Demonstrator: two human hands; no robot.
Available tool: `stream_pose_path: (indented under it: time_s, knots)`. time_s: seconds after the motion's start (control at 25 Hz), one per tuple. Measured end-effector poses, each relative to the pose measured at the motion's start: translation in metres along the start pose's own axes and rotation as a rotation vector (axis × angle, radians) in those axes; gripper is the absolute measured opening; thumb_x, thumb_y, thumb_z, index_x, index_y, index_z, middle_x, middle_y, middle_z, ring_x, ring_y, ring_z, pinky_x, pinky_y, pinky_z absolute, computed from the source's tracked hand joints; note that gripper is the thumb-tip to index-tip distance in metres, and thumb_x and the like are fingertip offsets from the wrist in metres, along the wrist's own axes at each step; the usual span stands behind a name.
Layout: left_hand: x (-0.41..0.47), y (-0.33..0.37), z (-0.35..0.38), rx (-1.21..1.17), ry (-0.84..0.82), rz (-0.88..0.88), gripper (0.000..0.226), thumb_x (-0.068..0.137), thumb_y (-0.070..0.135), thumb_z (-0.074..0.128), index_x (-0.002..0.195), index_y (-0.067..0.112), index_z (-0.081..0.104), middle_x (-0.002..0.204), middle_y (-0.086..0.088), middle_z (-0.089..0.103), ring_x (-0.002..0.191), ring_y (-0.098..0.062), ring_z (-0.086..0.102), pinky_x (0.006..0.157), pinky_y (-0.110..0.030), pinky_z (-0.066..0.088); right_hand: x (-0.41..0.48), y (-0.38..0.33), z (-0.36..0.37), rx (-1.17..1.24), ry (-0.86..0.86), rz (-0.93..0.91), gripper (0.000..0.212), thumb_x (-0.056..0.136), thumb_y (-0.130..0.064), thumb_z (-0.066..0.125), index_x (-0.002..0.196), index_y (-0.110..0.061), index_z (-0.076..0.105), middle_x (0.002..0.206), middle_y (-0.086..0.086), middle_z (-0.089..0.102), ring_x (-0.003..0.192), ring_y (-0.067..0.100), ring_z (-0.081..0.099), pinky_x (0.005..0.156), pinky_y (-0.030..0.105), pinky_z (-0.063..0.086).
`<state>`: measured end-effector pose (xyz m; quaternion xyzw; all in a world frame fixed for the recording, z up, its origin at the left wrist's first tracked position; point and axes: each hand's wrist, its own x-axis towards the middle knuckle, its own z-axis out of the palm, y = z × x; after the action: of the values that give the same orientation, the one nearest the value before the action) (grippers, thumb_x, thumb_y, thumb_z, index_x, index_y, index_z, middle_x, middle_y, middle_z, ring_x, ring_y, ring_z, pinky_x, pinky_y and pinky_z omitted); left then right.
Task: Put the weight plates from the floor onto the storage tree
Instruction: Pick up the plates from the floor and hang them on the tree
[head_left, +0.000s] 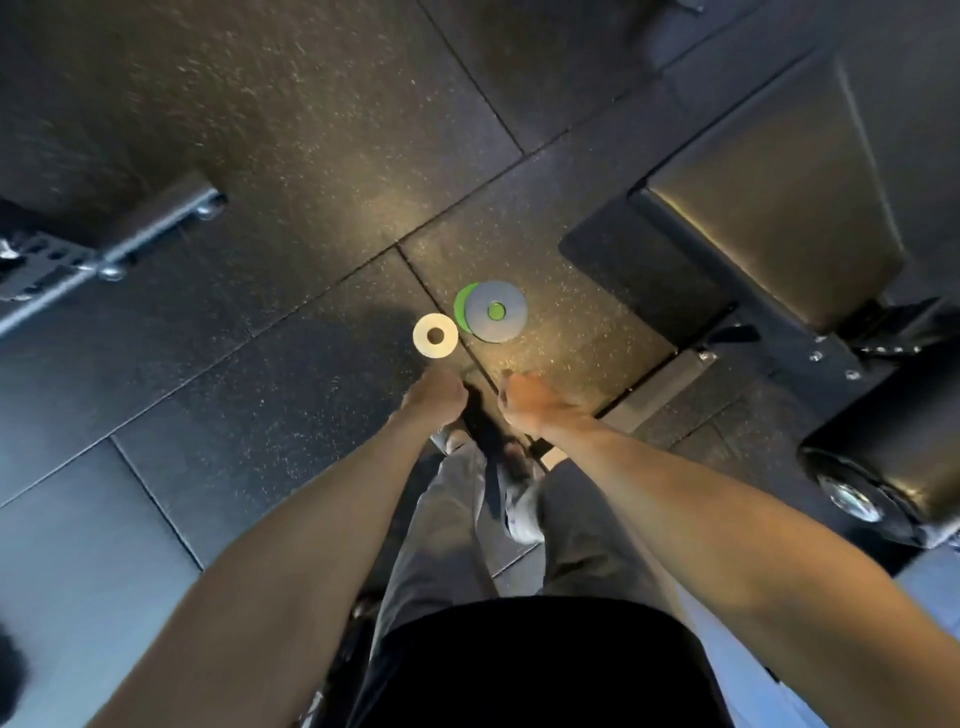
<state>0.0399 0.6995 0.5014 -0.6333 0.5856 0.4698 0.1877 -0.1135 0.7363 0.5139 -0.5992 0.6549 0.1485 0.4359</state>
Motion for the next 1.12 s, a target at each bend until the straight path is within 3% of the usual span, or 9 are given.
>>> stream_pose_path:
  time_s: [0.2,0.44,0.64,0.88,0.96,1.04,1.12]
  knots:
    - [0.080,-0.006,0.005,-0.014,-0.092,-0.010,0.021,0.097,0.017,0.049,0.105,0.005,0.064,0.112,-0.016,0.069,0.110,-0.034,0.063,0.090,-0.040,0.051,0.077,0.017,0.005,0.069,0.037,0.100,0.026,0.096,-0.015,0.046,0.114,-0.003,0.060,0.113,0.021,0.066,0.108,0.037,0.062,0.095,0.044,0.049]
    - [0.216,-0.011,0.047,-0.067,-0.045,-0.018,0.017,0.094,0.015,0.049,0.104,0.009,0.062,0.107,-0.017,0.067,0.104,-0.036,0.063,0.087,-0.040,0.051,0.206,0.084,0.041,0.009,0.057,0.139,0.037,0.098,-0.014,0.042,0.135,-0.011,0.044,0.133,0.017,0.046,0.125,0.033,0.047,0.103,0.039,0.040]
    - [0.346,-0.012,0.099,-0.162,0.017,-0.013,0.026,0.096,0.010,0.051,0.121,0.005,0.052,0.115,-0.019,0.065,0.111,-0.037,0.060,0.091,-0.041,0.046,0.325,0.145,0.098,-0.181,0.031,0.125,0.066,0.090,-0.013,0.060,0.149,-0.009,0.028,0.145,0.016,0.037,0.135,0.032,0.036,0.108,0.043,0.037]
    - [0.487,-0.042,0.183,-0.579,0.061,-0.319,0.034,0.094,0.021,0.053,0.123,0.003,0.052,0.118,-0.023,0.064,0.105,-0.041,0.064,0.088,-0.047,0.054,0.449,0.206,0.176,-0.336,0.076,-0.010,0.048,0.102,-0.015,0.034,0.149,-0.002,0.032,0.153,0.020,0.031,0.142,0.036,0.029,0.114,0.049,0.023]
    - [0.529,-0.056,0.220,-0.674,0.082,-0.397,0.041,0.091,0.025,0.052,0.123,-0.001,0.049,0.117,-0.027,0.063,0.103,-0.044,0.065,0.086,-0.047,0.056,0.478,0.226,0.202,-0.420,0.186,-0.073,0.046,0.101,-0.011,0.025,0.142,-0.001,0.042,0.144,0.023,0.042,0.134,0.038,0.039,0.108,0.050,0.031]
    - [0.555,-0.062,0.247,-0.826,0.088,-0.513,0.051,0.086,0.032,0.053,0.124,0.000,0.045,0.120,-0.027,0.062,0.102,-0.042,0.066,0.086,-0.050,0.057,0.491,0.238,0.218,-0.489,0.213,-0.128,0.038,0.097,-0.005,0.030,0.124,-0.003,0.057,0.121,0.021,0.057,0.110,0.036,0.054,0.089,0.044,0.044]
    - [0.568,-0.058,0.262,-0.993,0.097,-0.576,0.056,0.088,0.038,0.057,0.128,0.001,0.043,0.120,-0.020,0.062,0.099,-0.036,0.069,0.086,-0.049,0.058,0.500,0.246,0.229,-0.563,0.296,-0.160,0.029,0.101,-0.010,0.035,0.115,-0.004,0.061,0.113,0.019,0.059,0.098,0.034,0.057,0.080,0.041,0.045]
